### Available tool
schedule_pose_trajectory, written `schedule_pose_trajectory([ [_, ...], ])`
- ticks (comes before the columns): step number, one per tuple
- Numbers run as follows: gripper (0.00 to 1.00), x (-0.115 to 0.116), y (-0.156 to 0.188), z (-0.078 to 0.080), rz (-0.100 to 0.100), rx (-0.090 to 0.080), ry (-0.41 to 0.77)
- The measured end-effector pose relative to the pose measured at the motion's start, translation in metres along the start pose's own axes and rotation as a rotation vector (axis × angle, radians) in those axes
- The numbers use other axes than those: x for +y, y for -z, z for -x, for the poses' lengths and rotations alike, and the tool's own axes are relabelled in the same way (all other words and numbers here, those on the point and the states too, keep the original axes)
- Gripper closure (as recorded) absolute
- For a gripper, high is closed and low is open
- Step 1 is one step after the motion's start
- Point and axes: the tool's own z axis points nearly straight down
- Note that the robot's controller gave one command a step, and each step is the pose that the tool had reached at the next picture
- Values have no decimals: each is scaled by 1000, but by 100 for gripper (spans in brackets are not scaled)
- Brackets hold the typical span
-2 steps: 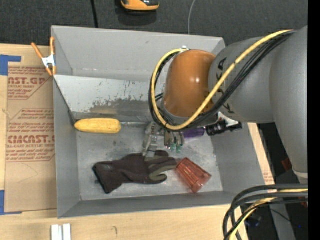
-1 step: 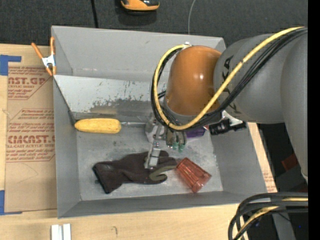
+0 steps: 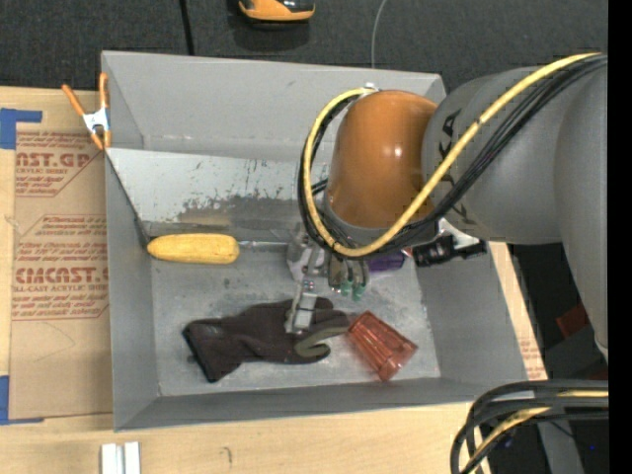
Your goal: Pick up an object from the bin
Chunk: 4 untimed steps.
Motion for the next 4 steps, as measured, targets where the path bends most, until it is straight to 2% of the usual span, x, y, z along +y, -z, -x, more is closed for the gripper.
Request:
schedule_pose_trajectory([
  [1, 0, 7, -40, -8, 0, -5, 67],
  [2, 100, 20, -96, -17, -1, 1, 83],
  [3, 100, 20, -96, -17, -1, 1, 83],
  [4, 100, 9, 75, -32, 2, -6, 61],
])
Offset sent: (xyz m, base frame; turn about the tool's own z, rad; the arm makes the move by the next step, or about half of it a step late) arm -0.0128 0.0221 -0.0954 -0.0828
